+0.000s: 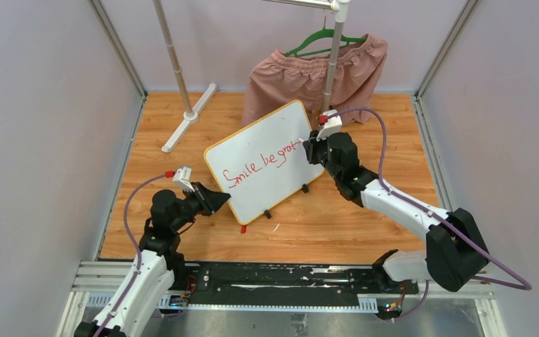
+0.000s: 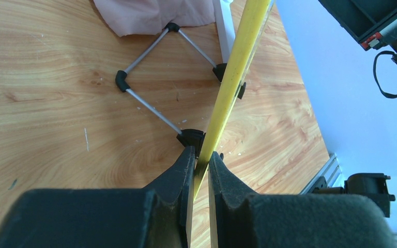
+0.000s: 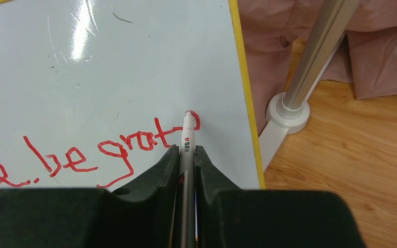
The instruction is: Write a sentence on the whiteboard
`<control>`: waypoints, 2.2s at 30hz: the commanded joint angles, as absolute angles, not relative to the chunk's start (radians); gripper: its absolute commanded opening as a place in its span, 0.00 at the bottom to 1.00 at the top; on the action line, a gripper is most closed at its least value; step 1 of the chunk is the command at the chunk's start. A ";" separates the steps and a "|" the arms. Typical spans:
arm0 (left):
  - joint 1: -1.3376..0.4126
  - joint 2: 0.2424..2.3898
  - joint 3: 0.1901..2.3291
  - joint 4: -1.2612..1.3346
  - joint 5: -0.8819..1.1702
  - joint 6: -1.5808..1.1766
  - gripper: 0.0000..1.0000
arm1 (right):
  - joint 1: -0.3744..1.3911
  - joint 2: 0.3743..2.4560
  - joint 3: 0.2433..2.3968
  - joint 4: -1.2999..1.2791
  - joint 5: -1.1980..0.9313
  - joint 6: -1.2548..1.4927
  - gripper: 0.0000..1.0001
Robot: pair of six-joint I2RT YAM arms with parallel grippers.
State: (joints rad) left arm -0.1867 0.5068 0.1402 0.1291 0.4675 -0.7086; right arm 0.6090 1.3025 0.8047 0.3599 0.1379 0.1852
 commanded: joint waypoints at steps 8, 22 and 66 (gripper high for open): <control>-0.192 0.509 0.158 0.087 0.457 -0.700 0.00 | 0.627 1.299 0.772 0.369 0.114 0.200 0.00; -0.192 0.508 0.158 0.087 0.458 -0.701 0.00 | 0.628 1.279 0.741 0.349 0.136 0.201 0.00; -0.193 0.513 0.158 0.087 0.460 -0.701 0.00 | 0.568 1.278 0.867 0.328 0.184 0.156 0.00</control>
State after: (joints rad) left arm -0.1871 0.5068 0.1402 0.1287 0.4686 -0.7059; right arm 0.5911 1.2613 0.8211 0.3252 0.1841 0.1734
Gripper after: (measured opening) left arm 0.160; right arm 0.182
